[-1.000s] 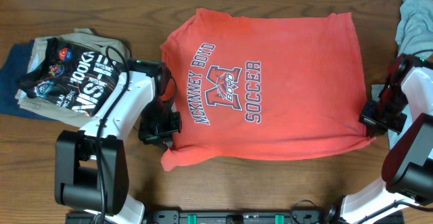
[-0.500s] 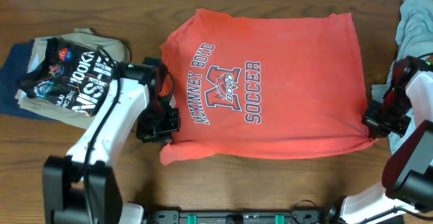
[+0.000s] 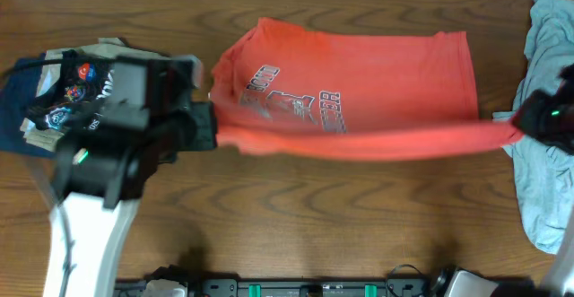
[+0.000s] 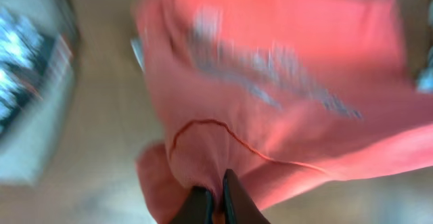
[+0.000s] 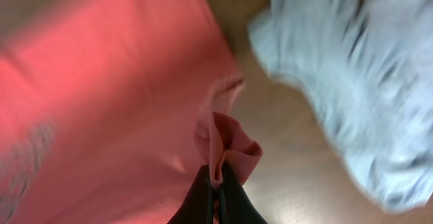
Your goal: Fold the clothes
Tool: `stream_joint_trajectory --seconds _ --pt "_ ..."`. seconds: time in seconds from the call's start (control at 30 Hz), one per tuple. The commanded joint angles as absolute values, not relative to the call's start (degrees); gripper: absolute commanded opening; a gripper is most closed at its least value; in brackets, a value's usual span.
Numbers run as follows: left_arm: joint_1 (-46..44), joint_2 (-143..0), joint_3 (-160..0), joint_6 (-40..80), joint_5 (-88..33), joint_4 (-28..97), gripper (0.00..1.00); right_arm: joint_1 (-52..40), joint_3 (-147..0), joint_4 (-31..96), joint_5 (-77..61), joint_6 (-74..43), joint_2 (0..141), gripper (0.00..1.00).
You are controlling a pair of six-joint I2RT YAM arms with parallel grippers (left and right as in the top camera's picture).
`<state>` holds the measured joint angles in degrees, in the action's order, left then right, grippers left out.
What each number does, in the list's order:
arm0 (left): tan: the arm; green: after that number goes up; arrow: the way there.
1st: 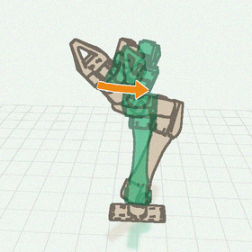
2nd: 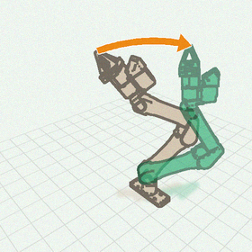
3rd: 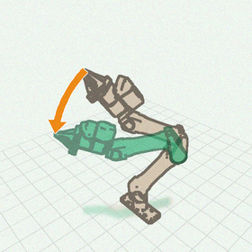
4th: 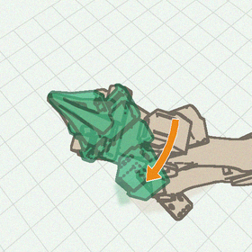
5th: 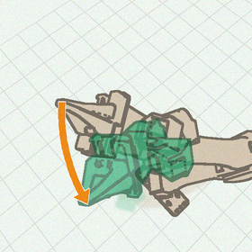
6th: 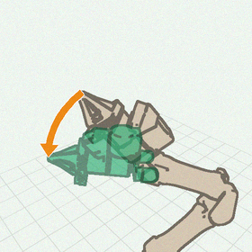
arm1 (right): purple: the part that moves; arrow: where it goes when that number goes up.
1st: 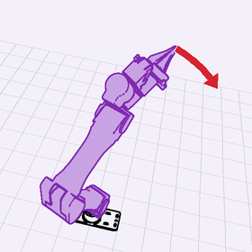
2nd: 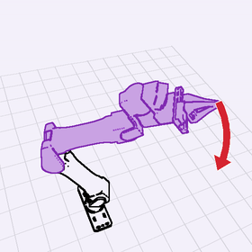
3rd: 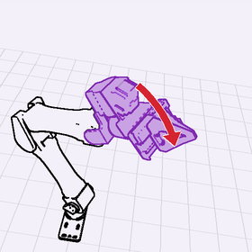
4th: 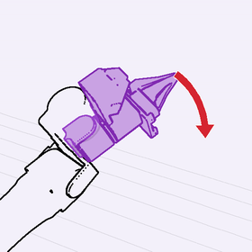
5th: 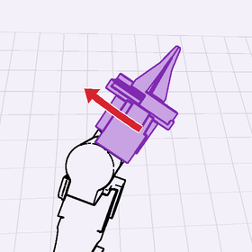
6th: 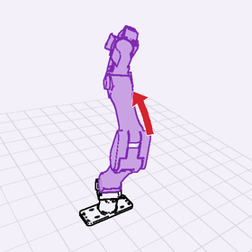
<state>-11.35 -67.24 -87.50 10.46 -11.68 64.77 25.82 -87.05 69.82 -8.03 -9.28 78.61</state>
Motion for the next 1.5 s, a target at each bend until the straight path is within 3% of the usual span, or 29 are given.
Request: stream_joint_trajectory --seconds 0.0,0.3,0.53,0.97,1.23,1.47 --pt "-11.27 -63.16 -94.56 10.13 -4.97 62.37 0.06 26.41 -94.30 69.34 -9.69 -8.25 73.65 0.01" --pt "-11.27 -58.26 -111.96 10.11 1.10 57.69 0.06 29.91 -112.68 66.78 -8.38 -14.63 67.94 0.01" --pt "-11.29 -59.07 -116.44 10.07 2.22 56.93 0.06 31.11 -117.30 63.46 -8.40 -15.79 68.36 0.01" --pt "-11.29 -79.64 -116.42 8.51 1.96 59.86 0.06 28.80 -117.25 67.48 -11.70 -14.55 85.47 0.01" --pt "-9.39 -95.24 -117.99 3.57 2.00 43.00 0.06 26.57 -117.27 43.51 -20.75 -24.32 94.94 0.01" --pt "-5.10 -96.53 -130.17 9.78 1.87 26.33 0.06 29.43 -117.67 21.71 -20.67 -34.76 90.30 0.01"
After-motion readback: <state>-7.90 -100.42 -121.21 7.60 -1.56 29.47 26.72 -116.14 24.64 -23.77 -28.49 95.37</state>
